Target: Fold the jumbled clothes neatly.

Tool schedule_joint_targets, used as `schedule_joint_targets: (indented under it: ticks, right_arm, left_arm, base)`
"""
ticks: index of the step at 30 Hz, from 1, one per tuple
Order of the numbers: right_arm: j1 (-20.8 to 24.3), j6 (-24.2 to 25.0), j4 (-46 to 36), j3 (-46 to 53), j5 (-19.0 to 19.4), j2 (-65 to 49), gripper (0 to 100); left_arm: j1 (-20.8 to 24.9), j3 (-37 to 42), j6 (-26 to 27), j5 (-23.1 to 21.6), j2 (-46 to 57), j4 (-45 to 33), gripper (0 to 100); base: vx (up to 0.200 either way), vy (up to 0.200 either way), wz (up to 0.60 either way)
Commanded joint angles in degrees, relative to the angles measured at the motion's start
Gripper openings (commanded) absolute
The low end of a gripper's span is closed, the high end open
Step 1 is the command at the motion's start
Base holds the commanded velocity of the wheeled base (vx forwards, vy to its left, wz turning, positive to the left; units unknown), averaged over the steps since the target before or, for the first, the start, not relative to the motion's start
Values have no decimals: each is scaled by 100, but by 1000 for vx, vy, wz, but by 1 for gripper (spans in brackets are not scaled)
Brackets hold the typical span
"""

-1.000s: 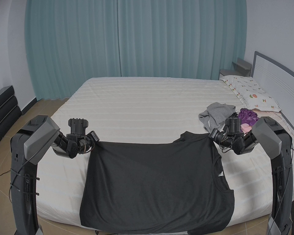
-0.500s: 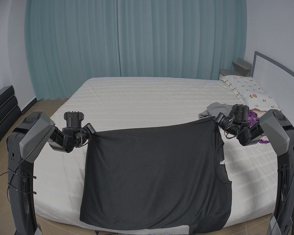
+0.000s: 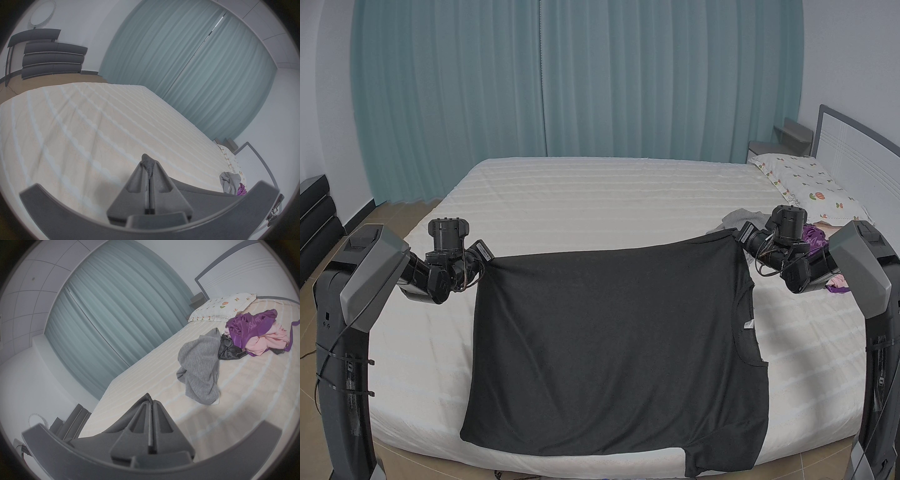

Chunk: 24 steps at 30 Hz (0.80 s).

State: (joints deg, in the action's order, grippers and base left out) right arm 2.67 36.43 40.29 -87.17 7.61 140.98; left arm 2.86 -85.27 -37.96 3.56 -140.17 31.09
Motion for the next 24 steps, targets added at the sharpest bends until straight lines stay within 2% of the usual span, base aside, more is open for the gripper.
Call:
schedule_joint_targets:
  ticks: [1, 16, 24]
  right_arm:
    - [49, -4, 5, -212, -31, 289, 0]
    - [146, -39, -48, -1214, -629, 1520, 0]
    - [225, -145, -21, -1320, -673, 1819, 0]
  left_arm:
    - [21, -209, -1, -4, -283, 3, 0]
    - [39, -1018, -10, 13, -1355, -15, 0]
    - [100, -1158, -10, 4, -1575, -24, 0]
  base:
    - [0, 0, 0]
    - [0, 0, 0]
    - [0, 0, 0]
